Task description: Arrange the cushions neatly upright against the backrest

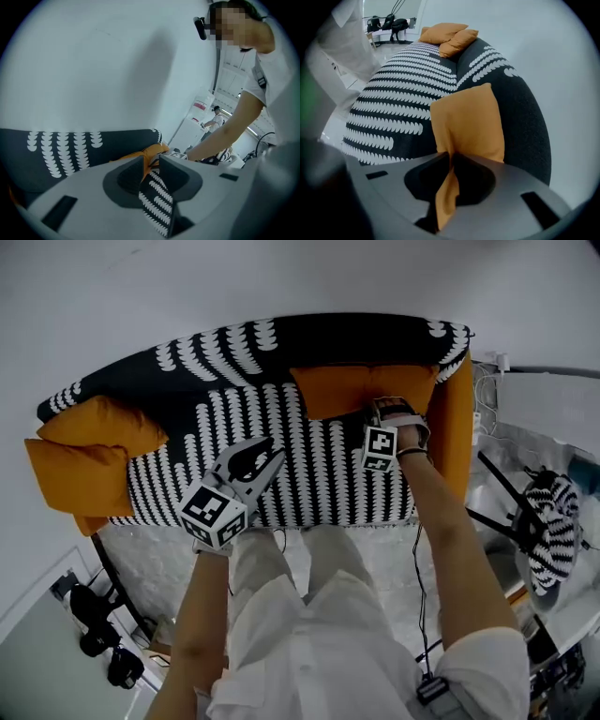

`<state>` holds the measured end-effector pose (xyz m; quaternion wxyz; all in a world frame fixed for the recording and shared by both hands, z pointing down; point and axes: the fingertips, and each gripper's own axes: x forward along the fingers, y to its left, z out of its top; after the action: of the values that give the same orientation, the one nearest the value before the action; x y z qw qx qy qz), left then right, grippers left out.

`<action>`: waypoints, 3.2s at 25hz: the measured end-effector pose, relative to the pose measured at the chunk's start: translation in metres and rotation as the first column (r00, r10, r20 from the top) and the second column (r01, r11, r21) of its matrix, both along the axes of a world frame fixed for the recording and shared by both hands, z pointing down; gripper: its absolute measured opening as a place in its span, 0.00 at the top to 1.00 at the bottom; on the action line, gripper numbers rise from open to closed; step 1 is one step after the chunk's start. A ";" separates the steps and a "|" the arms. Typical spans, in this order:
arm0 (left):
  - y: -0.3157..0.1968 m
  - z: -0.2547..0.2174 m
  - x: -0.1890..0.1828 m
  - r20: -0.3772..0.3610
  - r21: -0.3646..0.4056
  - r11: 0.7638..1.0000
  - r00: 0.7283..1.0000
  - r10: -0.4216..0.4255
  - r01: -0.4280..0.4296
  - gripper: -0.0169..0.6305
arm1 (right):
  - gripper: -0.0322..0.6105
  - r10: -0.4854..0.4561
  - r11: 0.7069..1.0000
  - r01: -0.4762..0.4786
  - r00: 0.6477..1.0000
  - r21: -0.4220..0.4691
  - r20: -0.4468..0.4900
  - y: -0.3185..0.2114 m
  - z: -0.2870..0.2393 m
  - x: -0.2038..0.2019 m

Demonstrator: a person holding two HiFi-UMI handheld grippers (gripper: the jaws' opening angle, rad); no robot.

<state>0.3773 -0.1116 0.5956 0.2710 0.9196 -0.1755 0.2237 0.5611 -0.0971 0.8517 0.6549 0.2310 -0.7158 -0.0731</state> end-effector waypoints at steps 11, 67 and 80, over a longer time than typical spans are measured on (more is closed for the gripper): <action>0.002 0.014 0.002 -0.002 -0.017 1.000 1.000 -0.010 0.010 0.80 | 0.86 0.261 0.955 -0.259 0.965 -0.146 -0.003 0.016 0.054 0.012; 0.006 -0.003 0.011 -0.017 0.015 1.000 1.000 0.008 -0.008 0.80 | 0.58 0.347 0.893 -0.352 0.935 -0.281 -0.069 -0.003 0.039 0.061; 0.004 -0.081 -0.050 -0.069 0.111 0.981 0.986 -0.150 0.157 0.80 | 0.52 0.423 0.896 -0.350 0.860 -0.274 0.287 -0.018 -0.120 -0.032</action>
<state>0.3277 -0.1077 0.5147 0.2386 0.9240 -0.2503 0.1635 0.5295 -0.1152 0.7321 0.5439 0.3085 -0.7598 0.1780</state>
